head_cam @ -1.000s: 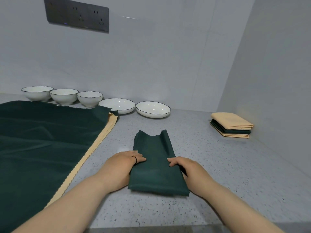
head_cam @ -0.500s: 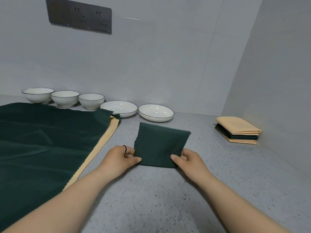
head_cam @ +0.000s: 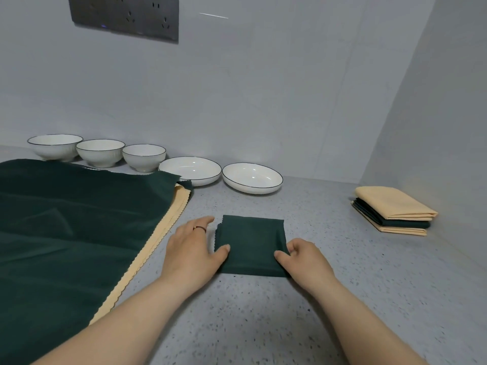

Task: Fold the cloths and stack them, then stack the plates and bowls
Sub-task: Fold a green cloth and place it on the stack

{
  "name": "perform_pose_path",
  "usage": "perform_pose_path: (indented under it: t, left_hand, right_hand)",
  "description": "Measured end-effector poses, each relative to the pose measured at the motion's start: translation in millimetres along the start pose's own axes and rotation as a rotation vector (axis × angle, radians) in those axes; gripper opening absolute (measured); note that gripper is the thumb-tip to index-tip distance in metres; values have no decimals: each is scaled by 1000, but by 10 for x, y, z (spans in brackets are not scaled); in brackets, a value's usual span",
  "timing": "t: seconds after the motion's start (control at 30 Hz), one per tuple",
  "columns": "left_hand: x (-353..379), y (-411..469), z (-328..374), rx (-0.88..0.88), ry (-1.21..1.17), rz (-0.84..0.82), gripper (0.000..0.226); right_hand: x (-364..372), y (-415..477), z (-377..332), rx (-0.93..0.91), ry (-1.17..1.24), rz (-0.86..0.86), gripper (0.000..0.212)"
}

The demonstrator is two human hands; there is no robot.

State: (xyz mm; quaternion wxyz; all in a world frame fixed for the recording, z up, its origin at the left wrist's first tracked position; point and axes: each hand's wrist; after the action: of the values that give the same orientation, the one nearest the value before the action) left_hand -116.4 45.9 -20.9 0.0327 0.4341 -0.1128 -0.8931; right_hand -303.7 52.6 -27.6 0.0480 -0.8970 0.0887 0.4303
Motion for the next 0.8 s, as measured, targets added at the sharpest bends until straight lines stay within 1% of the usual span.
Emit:
perform_pose_path:
  t: [0.07,0.13,0.27,0.37,0.43,0.53,0.7,0.8]
  left_hand:
    - [20,123,64,101,80,-14,55]
    - [76,248,149,160,182,-95,52]
    - [246,403,254,165,267,-229,52]
    - [309,440,230,185,306,-255,56]
    - [310,458,208,169,274,-262,58]
    - [302,498,207,123,216,-242,53]
    - [228,530,226,110,111,-65,33]
    - [208,511,190,73,89,-84,27]
  right_hand:
    - [4,-1,2,-13,7,-13,29]
    - [1,-8,1,-24,8,-29,33]
    - [-8,-1,10,-54,-29,-64,37]
    - [-13,10,7,-85,-52,-106,38]
    - [-21,19,1,-93,-39,-136,38]
    - [-28,5,-18,-90,-39,-138,38]
    - [-14,-29,-46,-61,-58,-124,30]
    - [-2,-37,-58,-40,-40,-98,39]
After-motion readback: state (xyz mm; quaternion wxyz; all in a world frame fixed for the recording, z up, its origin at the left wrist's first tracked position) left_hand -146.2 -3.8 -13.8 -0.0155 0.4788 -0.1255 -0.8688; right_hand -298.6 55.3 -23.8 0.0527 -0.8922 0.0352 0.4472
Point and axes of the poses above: each hand's wrist, its own y-axis towards the middle knuckle, its own x-axis out of the palm, z = x × y, and after that the axes turned 2 degrees about -z, right-handed
